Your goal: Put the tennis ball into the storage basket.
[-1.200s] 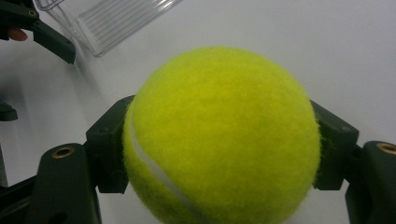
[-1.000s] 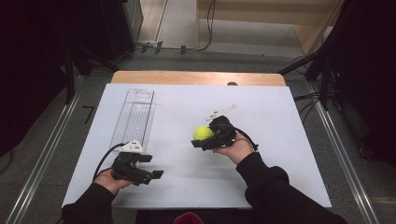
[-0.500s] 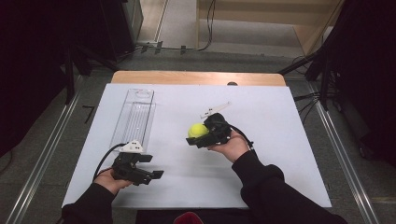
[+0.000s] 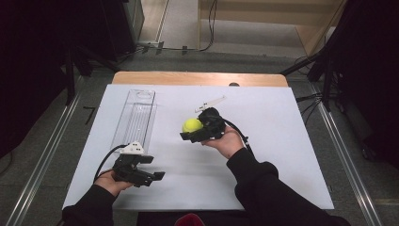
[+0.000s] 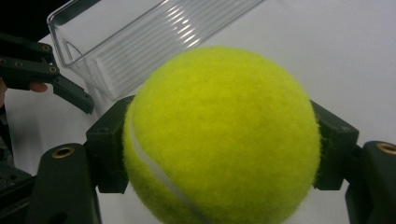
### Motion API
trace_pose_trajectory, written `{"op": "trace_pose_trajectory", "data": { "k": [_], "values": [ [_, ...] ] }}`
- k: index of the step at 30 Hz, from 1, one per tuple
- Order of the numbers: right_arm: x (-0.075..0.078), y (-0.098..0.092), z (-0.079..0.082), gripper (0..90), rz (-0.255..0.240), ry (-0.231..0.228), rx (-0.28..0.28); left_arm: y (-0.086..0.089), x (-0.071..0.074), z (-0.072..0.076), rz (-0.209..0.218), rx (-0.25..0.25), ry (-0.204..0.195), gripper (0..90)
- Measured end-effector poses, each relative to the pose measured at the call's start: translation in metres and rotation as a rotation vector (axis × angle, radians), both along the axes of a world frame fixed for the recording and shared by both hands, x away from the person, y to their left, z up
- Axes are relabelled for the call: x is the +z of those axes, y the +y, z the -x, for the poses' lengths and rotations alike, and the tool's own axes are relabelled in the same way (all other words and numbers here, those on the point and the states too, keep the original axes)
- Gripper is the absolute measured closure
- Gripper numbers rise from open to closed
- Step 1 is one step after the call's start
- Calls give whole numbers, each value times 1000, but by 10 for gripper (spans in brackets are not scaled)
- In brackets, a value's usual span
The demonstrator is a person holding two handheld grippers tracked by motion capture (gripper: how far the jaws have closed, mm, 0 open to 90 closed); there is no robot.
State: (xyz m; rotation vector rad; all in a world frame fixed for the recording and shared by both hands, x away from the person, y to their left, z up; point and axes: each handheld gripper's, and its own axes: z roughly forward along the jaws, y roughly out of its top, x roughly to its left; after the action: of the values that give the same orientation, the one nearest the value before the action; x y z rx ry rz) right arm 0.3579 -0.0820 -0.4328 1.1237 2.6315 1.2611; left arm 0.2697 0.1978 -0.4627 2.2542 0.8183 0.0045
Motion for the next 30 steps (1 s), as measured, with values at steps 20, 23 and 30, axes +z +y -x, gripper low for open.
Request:
{"op": "trace_pose_trajectory", "data": {
  "k": [20, 23, 30],
  "values": [
    [9, 21, -16, 228, -12, -3, 4, 0, 0, 0, -1, -4, -6, 212],
    [12, 27, -20, 228, -11, -3, 6, 1, 0, 0, 1, -4, -6, 212],
    [14, 35, -23, 228, -8, -13, 9, 0, 1, 1, 0, -5, -10, 212]
  ]
}}
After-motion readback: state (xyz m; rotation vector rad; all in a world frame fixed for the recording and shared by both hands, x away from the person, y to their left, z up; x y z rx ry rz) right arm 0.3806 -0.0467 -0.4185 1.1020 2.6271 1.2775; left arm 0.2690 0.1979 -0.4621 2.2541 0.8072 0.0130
